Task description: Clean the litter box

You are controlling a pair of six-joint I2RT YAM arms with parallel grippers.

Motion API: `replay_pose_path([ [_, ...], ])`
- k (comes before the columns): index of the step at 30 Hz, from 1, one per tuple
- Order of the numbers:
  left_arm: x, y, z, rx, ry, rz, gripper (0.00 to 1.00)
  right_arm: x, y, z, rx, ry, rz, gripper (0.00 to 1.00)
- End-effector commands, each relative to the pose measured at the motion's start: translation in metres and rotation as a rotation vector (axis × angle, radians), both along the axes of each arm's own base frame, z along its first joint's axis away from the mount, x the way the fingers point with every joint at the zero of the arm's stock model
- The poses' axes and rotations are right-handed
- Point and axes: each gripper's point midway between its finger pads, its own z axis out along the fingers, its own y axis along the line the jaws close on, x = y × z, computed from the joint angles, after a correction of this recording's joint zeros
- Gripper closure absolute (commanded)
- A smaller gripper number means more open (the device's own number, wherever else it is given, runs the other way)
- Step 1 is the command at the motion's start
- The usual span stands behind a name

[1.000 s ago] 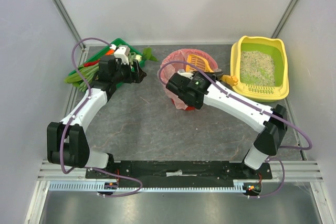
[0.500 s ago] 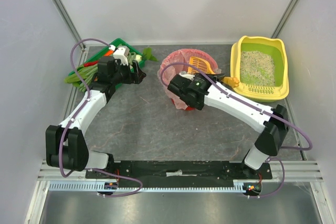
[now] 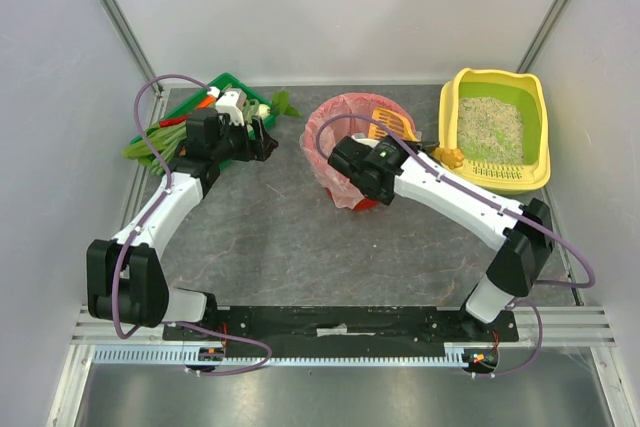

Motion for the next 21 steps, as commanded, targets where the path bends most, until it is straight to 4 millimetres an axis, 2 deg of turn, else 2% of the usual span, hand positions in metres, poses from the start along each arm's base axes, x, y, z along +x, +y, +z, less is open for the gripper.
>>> replay_pose_path([
  [1,0.007,0.004,0.017,0.013,-0.070,0.012,0.17,-0.007,-0.017,-0.010,0.179,0.057,-0.049,1.00],
  [7,0.009,0.004,0.014,0.013,-0.063,0.013,0.16,-0.005,-0.018,-0.013,0.394,0.076,-0.057,1.00],
  [10,0.011,0.004,0.013,0.016,-0.061,0.016,0.16,-0.005,-0.017,-0.019,0.413,0.085,-0.057,1.00],
  [13,0.013,0.004,0.012,0.019,-0.057,0.014,0.16,0.000,-0.022,-0.013,0.361,0.052,-0.068,1.00],
  [17,0.016,0.004,0.016,0.018,-0.063,0.012,0.16,0.011,-0.031,0.031,0.175,-0.102,-0.083,1.00],
  [19,0.018,0.003,0.014,0.016,-0.058,0.013,0.16,0.014,-0.031,0.048,0.035,-0.142,-0.067,1.00],
  [21,0.019,0.003,0.013,0.011,-0.053,0.014,0.16,0.016,-0.025,0.057,0.006,-0.165,-0.026,1.00],
])
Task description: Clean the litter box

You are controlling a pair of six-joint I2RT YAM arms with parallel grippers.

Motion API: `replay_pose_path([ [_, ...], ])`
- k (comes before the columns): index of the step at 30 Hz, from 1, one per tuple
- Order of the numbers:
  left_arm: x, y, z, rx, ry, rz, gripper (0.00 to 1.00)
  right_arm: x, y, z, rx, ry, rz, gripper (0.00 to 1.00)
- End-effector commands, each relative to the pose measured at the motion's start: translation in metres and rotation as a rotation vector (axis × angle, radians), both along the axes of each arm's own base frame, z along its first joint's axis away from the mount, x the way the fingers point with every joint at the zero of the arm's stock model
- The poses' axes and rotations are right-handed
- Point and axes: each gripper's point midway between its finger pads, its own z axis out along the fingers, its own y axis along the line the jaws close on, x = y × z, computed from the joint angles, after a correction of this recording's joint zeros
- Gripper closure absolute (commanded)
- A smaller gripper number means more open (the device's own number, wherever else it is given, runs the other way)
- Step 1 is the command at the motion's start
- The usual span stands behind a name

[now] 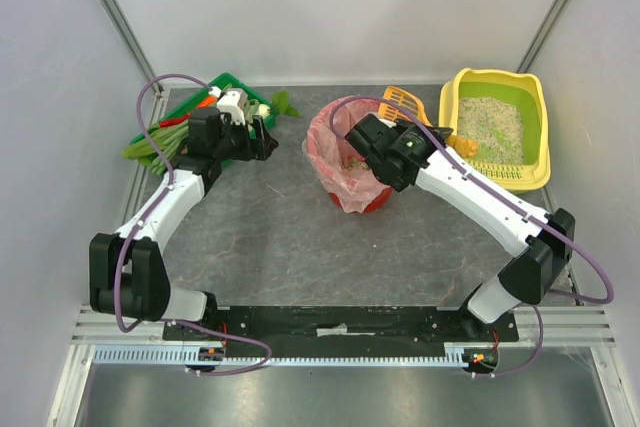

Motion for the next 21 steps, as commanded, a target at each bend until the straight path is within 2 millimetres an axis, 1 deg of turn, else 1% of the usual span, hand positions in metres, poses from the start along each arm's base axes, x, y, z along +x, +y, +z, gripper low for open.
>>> replay_pose_path([
  [1,0.015,0.001,0.019,0.002,-0.069,0.003,0.16,0.005,0.010,0.043,-0.171,-0.128,0.052,1.00],
  [6,0.018,0.000,0.019,0.002,-0.069,0.003,0.16,0.001,0.014,0.028,-0.211,-0.087,0.078,1.00],
  [11,0.024,-0.001,0.021,-0.001,-0.073,0.002,0.16,0.002,0.018,0.023,-0.202,-0.063,0.094,1.00],
  [15,0.026,-0.002,0.019,-0.005,-0.067,0.001,0.16,0.003,0.022,0.012,-0.184,-0.015,0.120,1.00],
  [18,0.025,-0.002,0.021,-0.005,-0.071,-0.002,0.16,0.003,0.037,0.014,-0.150,-0.008,0.158,1.00],
  [19,0.026,-0.002,0.022,-0.005,-0.073,0.001,0.16,0.002,0.039,0.013,-0.159,-0.007,0.162,1.00],
  [21,0.026,-0.001,0.023,-0.002,-0.075,0.001,0.16,-0.001,0.033,0.015,-0.186,-0.027,0.141,1.00],
])
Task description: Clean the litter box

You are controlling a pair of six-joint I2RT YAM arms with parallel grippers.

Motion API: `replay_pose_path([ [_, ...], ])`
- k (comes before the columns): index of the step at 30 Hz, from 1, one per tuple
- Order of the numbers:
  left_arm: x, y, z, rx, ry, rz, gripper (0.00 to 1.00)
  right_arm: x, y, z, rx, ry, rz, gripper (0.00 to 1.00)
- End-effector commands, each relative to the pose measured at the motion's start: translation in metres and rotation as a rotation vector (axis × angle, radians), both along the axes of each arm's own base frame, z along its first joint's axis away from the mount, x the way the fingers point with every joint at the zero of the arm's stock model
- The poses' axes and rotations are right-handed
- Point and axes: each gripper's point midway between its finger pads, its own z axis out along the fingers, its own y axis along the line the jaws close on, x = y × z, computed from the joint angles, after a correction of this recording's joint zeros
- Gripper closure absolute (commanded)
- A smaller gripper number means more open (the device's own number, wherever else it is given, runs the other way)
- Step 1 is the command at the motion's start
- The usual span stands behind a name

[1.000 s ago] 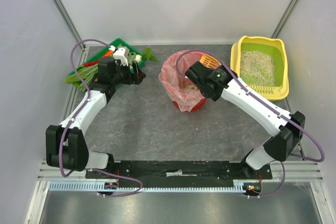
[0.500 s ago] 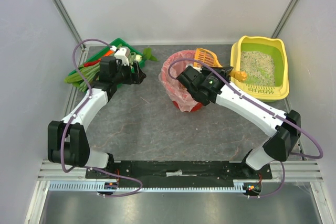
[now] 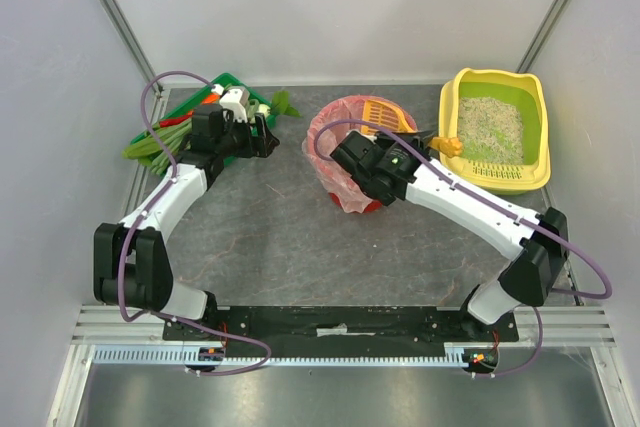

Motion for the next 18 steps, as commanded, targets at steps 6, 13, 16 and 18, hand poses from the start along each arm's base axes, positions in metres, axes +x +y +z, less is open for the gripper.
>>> replay_pose_path([
  [6,0.011,0.000,0.025,-0.012,-0.085,-0.002,0.17,-0.024,-0.015,-0.027,-0.015,0.100,0.008,1.00],
  [13,0.008,-0.002,0.029,-0.026,-0.091,-0.005,0.17,-0.011,-0.010,0.014,-0.081,-0.077,-0.048,1.00],
  [16,0.007,-0.001,0.031,-0.029,-0.095,-0.002,0.17,-0.014,-0.013,0.024,-0.106,-0.107,-0.060,1.00],
  [18,0.004,-0.001,0.027,-0.032,-0.088,-0.001,0.17,-0.016,-0.014,0.001,-0.099,-0.031,-0.038,1.00],
])
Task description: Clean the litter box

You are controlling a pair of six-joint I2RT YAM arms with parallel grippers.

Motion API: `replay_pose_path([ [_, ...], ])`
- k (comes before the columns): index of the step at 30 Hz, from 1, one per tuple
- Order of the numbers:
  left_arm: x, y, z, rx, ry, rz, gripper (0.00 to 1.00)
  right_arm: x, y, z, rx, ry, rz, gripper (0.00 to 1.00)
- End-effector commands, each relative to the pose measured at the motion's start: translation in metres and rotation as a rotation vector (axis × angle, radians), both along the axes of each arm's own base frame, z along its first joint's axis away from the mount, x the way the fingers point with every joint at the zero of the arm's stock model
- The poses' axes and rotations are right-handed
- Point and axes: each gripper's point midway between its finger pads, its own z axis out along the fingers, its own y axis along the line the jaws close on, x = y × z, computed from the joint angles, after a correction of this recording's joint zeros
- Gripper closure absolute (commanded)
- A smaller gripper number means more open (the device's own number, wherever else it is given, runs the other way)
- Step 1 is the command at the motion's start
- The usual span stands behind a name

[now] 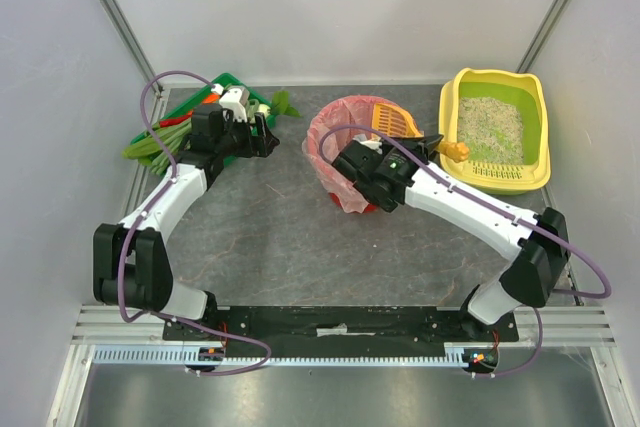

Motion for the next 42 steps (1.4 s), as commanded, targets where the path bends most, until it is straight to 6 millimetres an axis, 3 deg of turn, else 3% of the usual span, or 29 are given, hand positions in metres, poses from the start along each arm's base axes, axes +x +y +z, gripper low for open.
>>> replay_pose_path([
  [1,0.002,-0.002,0.024,-0.034,-0.078,-0.004,0.17,-0.009,-0.007,-0.007,-0.031,0.026,-0.003,1.00],
  [3,0.000,-0.001,0.026,-0.035,-0.083,-0.003,0.17,-0.014,-0.012,-0.026,-0.078,0.075,-0.012,1.00],
  [5,-0.002,-0.001,0.027,-0.027,-0.087,-0.007,0.17,-0.014,-0.011,-0.027,-0.055,0.051,-0.031,1.00],
  [10,-0.005,0.002,0.029,-0.018,-0.091,-0.001,0.17,0.000,0.005,0.024,0.110,-0.104,-0.018,1.00],
  [16,-0.008,0.001,0.028,-0.023,-0.090,-0.002,0.17,-0.003,0.000,0.039,0.113,-0.138,-0.010,1.00],
  [25,-0.008,0.002,0.032,-0.010,-0.101,-0.004,0.17,-0.007,0.008,0.010,0.554,-0.146,-0.039,1.00],
  [31,-0.006,0.003,0.033,-0.007,-0.104,-0.002,0.17,-0.003,0.006,0.009,0.787,-0.236,-0.092,1.00],
  [37,-0.005,0.003,0.036,-0.006,-0.110,-0.005,0.17,-0.004,-0.025,0.012,1.038,-0.364,-0.190,1.00],
  [42,-0.002,0.001,0.039,-0.015,-0.112,-0.004,0.17,-0.002,-0.076,0.010,1.222,-0.471,-0.351,1.00],
])
